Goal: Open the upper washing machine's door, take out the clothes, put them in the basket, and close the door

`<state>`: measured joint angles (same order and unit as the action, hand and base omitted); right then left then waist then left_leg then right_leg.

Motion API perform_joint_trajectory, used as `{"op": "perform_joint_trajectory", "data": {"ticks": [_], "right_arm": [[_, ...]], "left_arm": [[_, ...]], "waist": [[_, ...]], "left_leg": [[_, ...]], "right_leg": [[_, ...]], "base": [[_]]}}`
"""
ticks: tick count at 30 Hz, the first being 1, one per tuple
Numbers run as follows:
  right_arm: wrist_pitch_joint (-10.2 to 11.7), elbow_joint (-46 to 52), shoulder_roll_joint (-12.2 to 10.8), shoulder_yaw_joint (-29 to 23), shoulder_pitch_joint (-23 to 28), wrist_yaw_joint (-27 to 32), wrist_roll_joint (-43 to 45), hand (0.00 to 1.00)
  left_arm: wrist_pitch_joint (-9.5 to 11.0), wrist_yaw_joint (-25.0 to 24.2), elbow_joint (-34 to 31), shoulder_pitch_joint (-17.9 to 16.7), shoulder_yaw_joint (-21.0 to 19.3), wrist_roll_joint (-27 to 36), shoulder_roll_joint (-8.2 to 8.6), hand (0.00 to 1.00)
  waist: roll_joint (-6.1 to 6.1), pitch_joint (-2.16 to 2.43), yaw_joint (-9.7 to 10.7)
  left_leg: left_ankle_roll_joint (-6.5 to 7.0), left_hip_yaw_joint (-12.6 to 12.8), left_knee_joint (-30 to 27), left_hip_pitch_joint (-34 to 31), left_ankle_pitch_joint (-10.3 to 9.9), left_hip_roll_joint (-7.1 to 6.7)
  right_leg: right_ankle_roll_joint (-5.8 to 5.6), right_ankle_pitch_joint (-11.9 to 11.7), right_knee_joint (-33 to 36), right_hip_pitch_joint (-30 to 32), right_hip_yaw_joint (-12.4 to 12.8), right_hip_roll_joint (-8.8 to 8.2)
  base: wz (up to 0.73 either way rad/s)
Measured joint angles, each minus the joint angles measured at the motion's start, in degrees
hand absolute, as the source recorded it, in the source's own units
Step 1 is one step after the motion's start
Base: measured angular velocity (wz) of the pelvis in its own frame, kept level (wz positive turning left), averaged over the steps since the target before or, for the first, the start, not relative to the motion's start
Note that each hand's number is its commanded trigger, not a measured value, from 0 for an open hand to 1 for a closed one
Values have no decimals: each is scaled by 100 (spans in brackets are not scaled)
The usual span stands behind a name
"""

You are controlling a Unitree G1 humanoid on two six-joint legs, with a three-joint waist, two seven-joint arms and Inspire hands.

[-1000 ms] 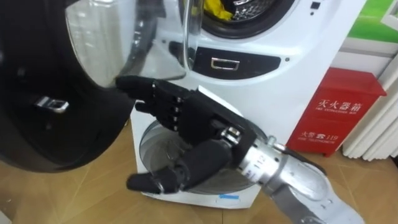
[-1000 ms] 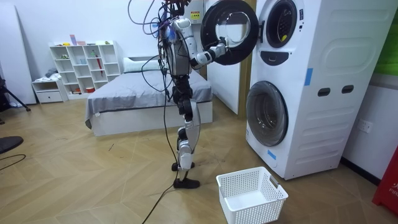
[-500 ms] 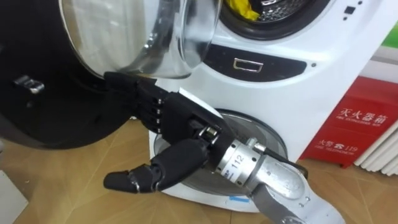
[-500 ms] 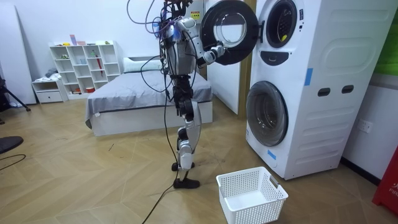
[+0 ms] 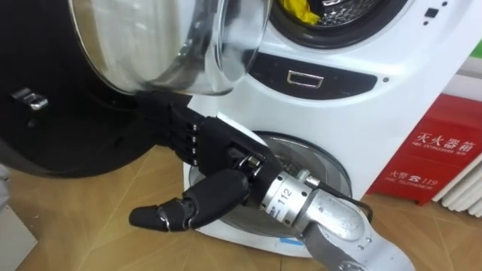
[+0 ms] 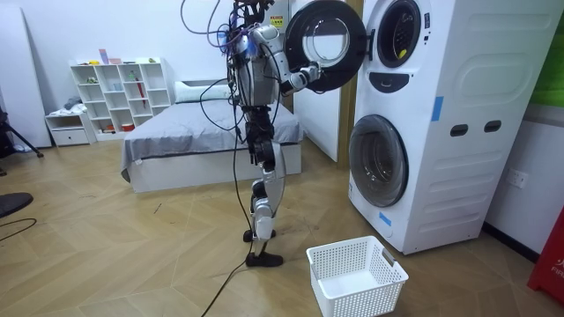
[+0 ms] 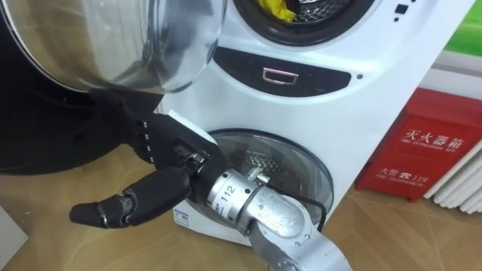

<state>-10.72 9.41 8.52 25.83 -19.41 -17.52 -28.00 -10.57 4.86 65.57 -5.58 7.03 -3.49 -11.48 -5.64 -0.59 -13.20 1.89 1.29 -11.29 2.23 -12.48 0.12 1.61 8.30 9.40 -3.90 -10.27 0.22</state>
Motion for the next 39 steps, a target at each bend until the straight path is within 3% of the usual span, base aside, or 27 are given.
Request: {"op": "perform_joint_trajectory", "data": {"ticks": [3, 6, 11, 17, 22, 25, 32, 35, 39], "right_arm": [[-2, -71, 2, 8, -2, 37, 0, 0], [18, -621, 25, 10, -24, 48, 21, 0], [6, -1682, 41, 6, 51, 158, 809, 0], [108, -2490, 266, 10, 535, 325, 1210, 0], [143, -3553, 297, -56, 722, 595, 1486, 0], [140, -3892, 308, -149, 816, 802, 1508, 0], [155, -3725, 292, -726, 973, 1271, 1448, 0], [174, -3062, 288, -1099, 983, 1439, 1273, 0], [454, -1935, 319, -1386, 1158, 1531, 1147, 0]], "left_arm": [[-32, 0, -22, 10, 8, -8, 9, 0], [-38, 0, -19, 43, 107, 47, 15, 0], [-38, -16, -28, 68, -18, 19, 80, 0], [-23, -1, -51, 109, -26, 71, 87, 0], [87, 36, -197, 73, -140, 174, 113, 0], [192, 169, -215, 87, -168, 352, 162, 0], [378, 221, -217, 68, -243, 797, 179, 0], [490, 221, -206, -12, -244, 794, 181, 0], [687, 221, -209, -183, -279, 844, 188, 0]], "waist": [[7, -5, 13], [52, -42, 50], [104, -80, 43], [131, -37, 79], [166, -28, 341], [201, 10, 404], [231, 23, 611], [265, 23, 717], [305, 23, 809]], "left_leg": [[1, -3, -3, -5, 0, 3], [1, -9, -37, -1, 0, -5], [-2, -20, -42, -134, -2, -31], [7, -20, -46, -160, 5, -40], [24, -35, -47, -104, 16, -81], [30, -53, -13, -62, 19, -89], [34, 26, 26, 57, 21, -85], [36, 32, 25, 81, 22, -87], [36, 47, 45, 160, 22, -86]], "right_leg": [[0, 0, -75, -39, 0, -10], [0, 0, -85, -90, -105, -21], [0, 0, -80, 16, -127, -21], [0, 0, -80, 63, -140, -34], [-32, 19, -94, 2, -202, -90], [-66, 40, -95, -16, -127, -104], [-70, 42, -103, -100, -96, -108], [-70, 42, -102, -115, -86, -102], [-70, 42, -99, -209, -75, -85]], "base": [[0], [9], [2], [1], [8], [-4], [-3], [-2], [0]]}}
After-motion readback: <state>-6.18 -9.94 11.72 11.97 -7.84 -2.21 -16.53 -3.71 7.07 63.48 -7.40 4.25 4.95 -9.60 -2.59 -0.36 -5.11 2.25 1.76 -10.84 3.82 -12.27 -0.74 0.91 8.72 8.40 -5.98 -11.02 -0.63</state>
